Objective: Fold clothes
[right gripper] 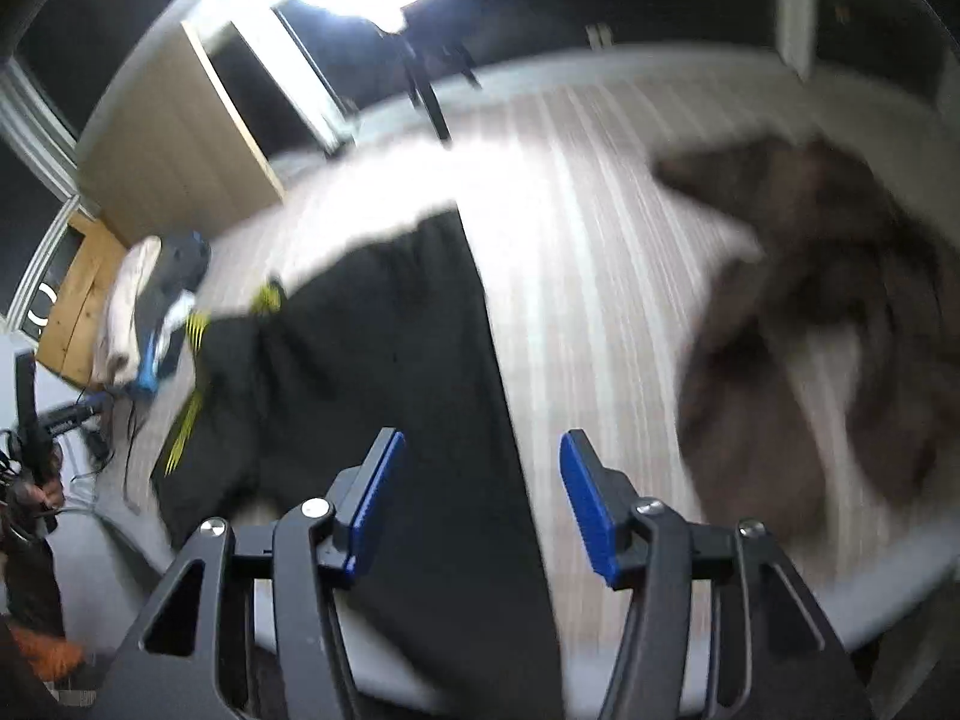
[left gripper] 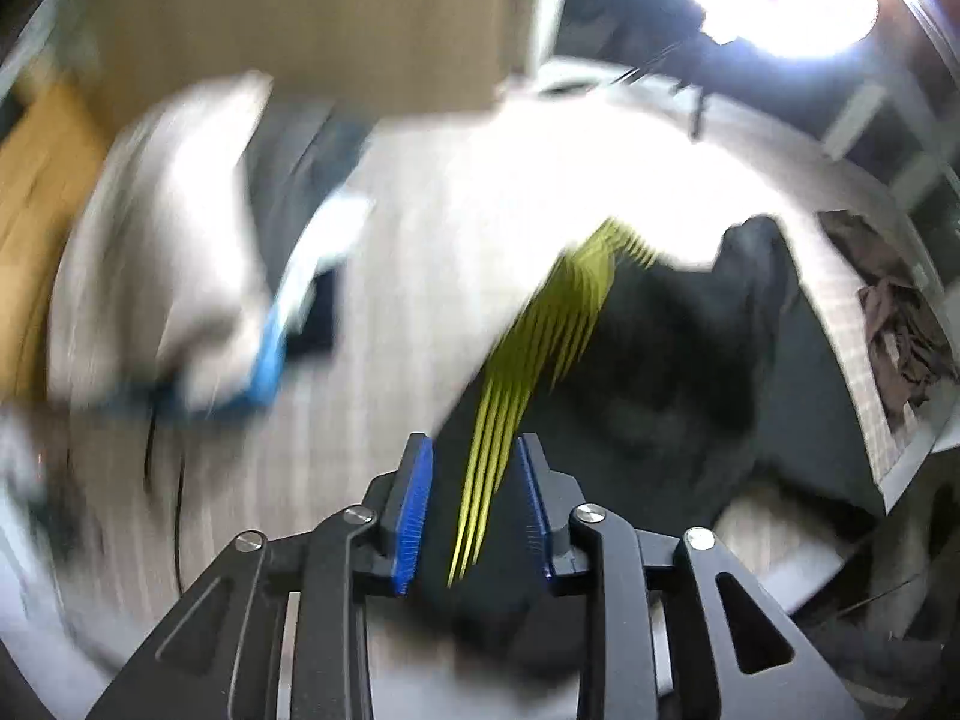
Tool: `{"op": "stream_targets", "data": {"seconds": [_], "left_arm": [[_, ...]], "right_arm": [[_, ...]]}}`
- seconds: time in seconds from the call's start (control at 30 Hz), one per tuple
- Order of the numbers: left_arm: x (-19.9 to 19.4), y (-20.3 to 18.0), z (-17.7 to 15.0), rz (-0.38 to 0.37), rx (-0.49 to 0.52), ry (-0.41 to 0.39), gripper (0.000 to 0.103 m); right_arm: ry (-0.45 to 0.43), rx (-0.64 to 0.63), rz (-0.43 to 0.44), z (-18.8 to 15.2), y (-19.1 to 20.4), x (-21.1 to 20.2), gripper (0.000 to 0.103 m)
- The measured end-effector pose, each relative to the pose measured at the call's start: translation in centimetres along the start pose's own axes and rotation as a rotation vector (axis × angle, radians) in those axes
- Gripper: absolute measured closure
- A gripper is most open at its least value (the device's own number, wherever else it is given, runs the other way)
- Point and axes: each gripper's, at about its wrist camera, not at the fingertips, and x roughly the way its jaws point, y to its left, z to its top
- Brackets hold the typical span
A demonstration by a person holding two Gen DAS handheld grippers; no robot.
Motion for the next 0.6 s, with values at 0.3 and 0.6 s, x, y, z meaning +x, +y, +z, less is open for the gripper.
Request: {"op": "stream_targets", "data": {"seconds": [0.3,0.6], "left_arm": [[10.1,-6.2,10.0,-0.102,0.137,0.041,0.072],[18.0,-7.0,10.8,-0.057,0.204,0.187,0.068]], "right_arm": [[0.039,0.018,0.078,11.9,2.5,13.0,0.050],[0.161,0.007,0.095,13.6,1.7,19.1,0.048]]}}
